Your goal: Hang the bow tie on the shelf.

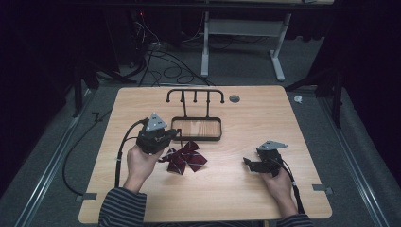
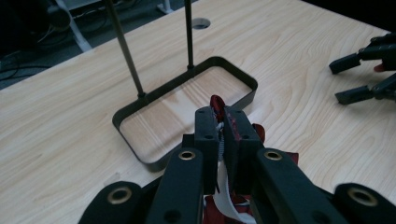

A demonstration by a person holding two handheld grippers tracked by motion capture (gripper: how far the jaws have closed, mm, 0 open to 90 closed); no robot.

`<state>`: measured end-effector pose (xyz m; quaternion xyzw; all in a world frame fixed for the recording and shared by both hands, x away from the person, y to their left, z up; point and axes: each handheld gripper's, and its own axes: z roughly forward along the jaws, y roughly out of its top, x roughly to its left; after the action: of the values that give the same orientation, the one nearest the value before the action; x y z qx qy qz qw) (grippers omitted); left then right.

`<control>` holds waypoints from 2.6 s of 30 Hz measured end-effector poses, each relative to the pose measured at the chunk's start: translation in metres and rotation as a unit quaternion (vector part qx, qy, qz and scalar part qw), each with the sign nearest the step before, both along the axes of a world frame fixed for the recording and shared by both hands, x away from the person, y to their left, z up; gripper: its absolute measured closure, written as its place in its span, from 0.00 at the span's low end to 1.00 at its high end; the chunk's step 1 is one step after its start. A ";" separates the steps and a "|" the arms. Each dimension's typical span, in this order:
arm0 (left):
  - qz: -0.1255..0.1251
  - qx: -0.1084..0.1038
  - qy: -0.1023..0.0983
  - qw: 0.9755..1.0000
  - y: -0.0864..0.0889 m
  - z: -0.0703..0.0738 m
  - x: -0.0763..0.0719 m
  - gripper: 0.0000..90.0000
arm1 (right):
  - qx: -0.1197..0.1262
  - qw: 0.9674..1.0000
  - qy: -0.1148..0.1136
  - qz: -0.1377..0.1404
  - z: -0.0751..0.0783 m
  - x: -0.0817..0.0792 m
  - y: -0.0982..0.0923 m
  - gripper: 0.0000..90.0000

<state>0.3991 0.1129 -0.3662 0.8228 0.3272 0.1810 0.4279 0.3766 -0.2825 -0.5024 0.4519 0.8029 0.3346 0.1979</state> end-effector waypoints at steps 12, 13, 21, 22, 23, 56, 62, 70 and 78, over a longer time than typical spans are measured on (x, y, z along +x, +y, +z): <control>-0.020 0.003 -0.019 1.000 -0.020 0.024 0.009 0.94 | 0.000 1.000 0.000 0.001 0.000 0.000 0.000 0.31; -0.021 0.004 -0.021 1.000 -0.021 0.026 0.010 0.94 | -0.001 1.000 0.000 0.001 0.000 0.000 0.000 0.31; -0.027 0.008 -0.032 0.999 -0.031 0.038 0.017 0.94 | -0.001 1.000 0.000 0.001 0.000 0.000 0.000 0.31; -0.028 0.008 -0.033 0.999 -0.032 0.039 0.018 0.94 | -0.001 1.000 0.000 0.001 0.000 0.000 0.000 0.31; -0.029 0.009 -0.034 0.999 -0.033 0.041 0.020 0.94 | -0.001 1.000 0.000 0.001 0.000 0.000 0.000 0.31; -0.015 0.024 -0.055 0.998 -0.053 0.062 0.051 0.94 | 0.000 1.000 0.000 0.001 0.000 0.000 0.000 0.31; -0.011 0.020 -0.049 0.999 -0.056 0.059 0.058 0.94 | 0.000 1.000 0.000 0.001 0.000 0.000 0.000 0.31; -0.001 0.022 -0.046 0.999 -0.062 0.058 0.071 0.94 | 0.000 1.000 0.000 0.001 0.000 0.000 0.000 0.31; 0.011 0.018 -0.046 0.999 -0.063 0.056 0.081 0.94 | 0.000 1.000 0.000 0.001 0.000 0.000 0.000 0.31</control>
<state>0.4802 0.0499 -0.3099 0.8173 0.3131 0.2293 0.4258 0.3765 -0.2826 -0.5024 0.4508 0.8035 0.3349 0.1976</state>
